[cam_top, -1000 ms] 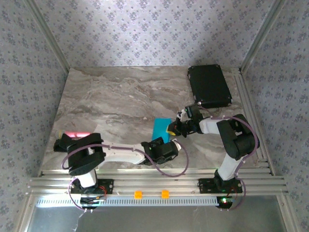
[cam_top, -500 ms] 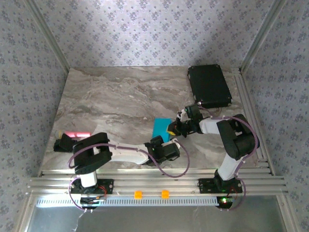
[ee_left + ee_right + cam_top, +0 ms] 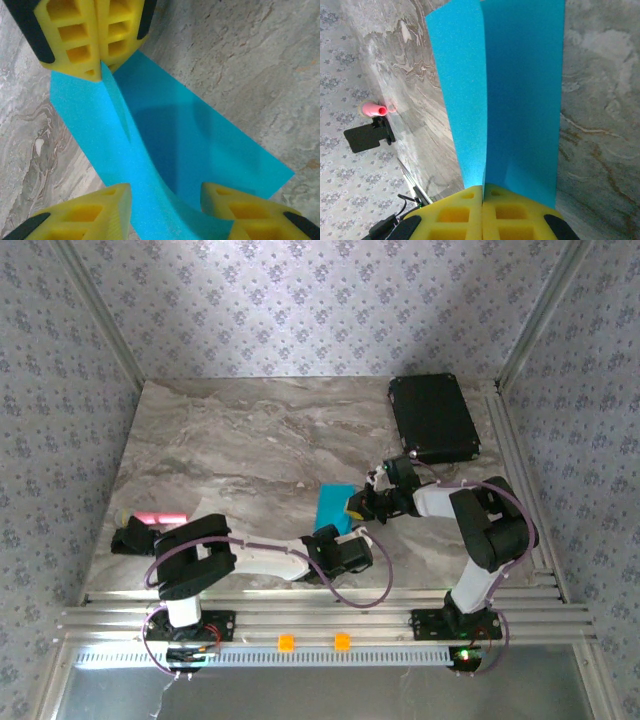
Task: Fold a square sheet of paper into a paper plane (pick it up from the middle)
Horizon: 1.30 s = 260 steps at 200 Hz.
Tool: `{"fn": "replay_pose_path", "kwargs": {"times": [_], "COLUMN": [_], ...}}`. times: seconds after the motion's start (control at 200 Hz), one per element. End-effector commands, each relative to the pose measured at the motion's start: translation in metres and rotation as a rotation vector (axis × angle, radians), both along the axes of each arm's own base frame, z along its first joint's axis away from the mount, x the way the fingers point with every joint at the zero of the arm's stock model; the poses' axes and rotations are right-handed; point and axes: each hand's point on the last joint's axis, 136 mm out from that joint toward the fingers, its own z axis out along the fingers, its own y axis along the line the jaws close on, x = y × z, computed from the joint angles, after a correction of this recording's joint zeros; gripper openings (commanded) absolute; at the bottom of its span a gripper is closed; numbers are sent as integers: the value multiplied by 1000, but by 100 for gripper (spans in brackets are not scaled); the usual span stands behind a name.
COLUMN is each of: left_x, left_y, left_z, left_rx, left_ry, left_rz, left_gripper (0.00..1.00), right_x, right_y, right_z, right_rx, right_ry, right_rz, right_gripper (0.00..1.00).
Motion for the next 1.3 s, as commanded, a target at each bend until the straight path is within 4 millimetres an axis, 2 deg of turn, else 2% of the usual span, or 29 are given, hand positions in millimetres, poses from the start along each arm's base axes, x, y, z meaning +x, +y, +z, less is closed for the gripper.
{"fn": "replay_pose_path", "kwargs": {"times": [0.0,0.21,0.575,0.999,1.104,1.174,1.234,1.294], "left_x": [4,0,-4,-6,-8,-8,-8,-6], "left_y": [-5,-2,-1,3,1,0,-3,-3], "left_z": [7,7,11,9,9,7,7,8], "left_rx": [-15,-44,-69,-74,-95,-126,-168,-206], "left_ry": [-20,7,39,58,81,131,191,257], "left_rz": [13,22,31,38,41,48,57,80], "left_gripper": [37,30,31,15,11,8,4,1], "right_x": [-2,0,1,1,2,1,1,-1], "right_y": [-2,-4,-5,-3,-4,-7,-16,-29], "right_z": [5,5,1,1,4,7,7,7], "right_rx": [6,1,-10,-4,-1,-16,-65,-123], "right_ry": [4,2,5,8,-3,-13,-26,-37], "right_rz": [-2,-11,-19,-17,-21,-26,-43,-62], "right_gripper": [8,9,7,7,13,23,32,36]}}
